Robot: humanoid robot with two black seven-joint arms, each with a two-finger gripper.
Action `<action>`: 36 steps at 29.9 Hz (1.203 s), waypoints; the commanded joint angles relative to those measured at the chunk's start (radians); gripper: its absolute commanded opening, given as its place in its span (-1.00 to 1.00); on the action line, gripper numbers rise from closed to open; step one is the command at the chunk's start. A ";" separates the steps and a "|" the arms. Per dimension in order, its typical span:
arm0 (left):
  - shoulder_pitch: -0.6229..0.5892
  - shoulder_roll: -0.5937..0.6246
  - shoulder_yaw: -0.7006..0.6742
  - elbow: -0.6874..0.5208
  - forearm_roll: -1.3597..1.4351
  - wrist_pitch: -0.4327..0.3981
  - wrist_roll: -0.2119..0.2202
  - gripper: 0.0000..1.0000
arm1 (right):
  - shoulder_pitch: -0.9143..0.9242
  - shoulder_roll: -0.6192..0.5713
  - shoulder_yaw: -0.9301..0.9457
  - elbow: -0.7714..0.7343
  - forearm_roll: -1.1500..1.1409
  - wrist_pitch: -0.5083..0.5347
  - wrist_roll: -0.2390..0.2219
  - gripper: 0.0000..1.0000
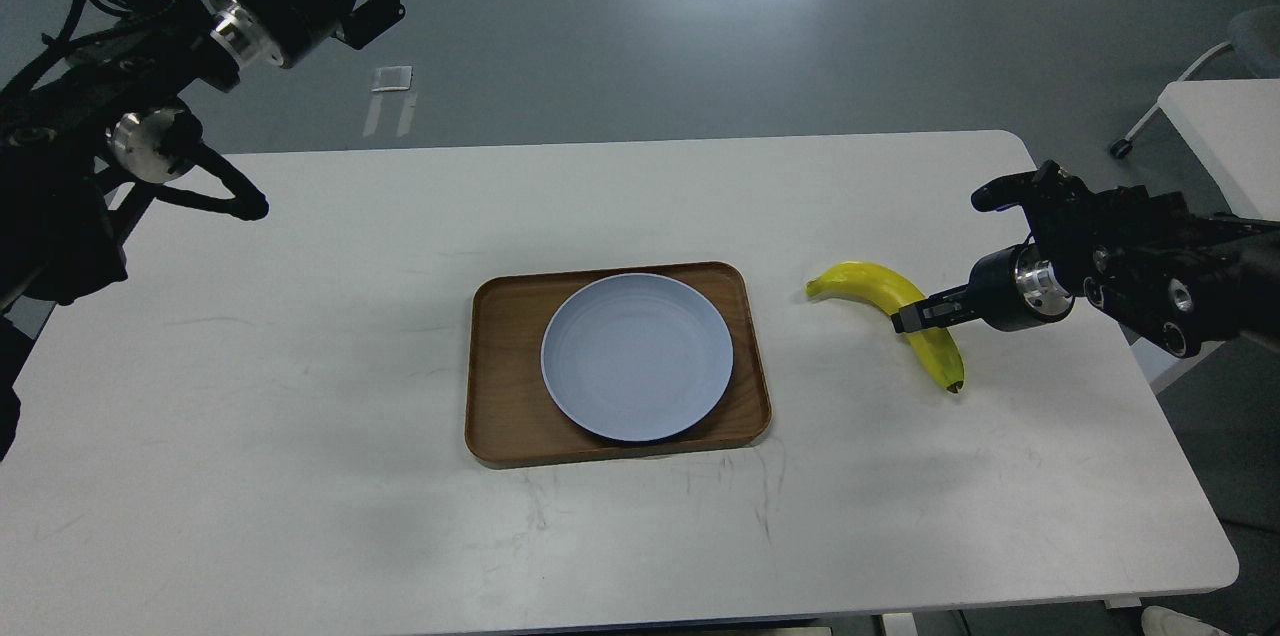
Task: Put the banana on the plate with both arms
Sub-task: 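Lift the banana with the right gripper and carry it over the plate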
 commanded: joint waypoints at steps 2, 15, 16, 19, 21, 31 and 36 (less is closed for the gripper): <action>0.000 0.002 0.000 0.000 0.001 0.000 0.000 0.98 | 0.049 -0.043 0.007 0.019 0.008 0.000 0.000 -0.65; -0.002 0.000 0.000 0.000 0.000 0.000 0.000 0.98 | 0.212 -0.037 0.013 0.215 0.062 0.000 0.001 -0.63; -0.002 0.000 0.000 0.000 0.000 0.000 0.000 0.98 | 0.213 -0.005 0.013 0.218 0.069 0.000 0.001 -0.63; -0.002 0.002 0.000 0.002 0.000 0.000 0.000 0.98 | 0.213 0.063 0.013 0.217 0.089 0.000 0.001 -0.63; -0.003 0.003 0.000 0.002 0.000 0.000 0.000 0.98 | 0.213 0.116 0.013 0.209 0.099 0.000 0.001 -0.63; -0.002 0.008 0.001 0.002 0.000 0.000 0.000 0.98 | 0.186 0.336 0.002 0.119 0.163 0.000 0.003 -0.59; -0.002 0.009 0.000 0.000 0.000 0.000 0.000 0.98 | 0.170 0.390 -0.016 0.097 0.163 0.000 0.003 -0.59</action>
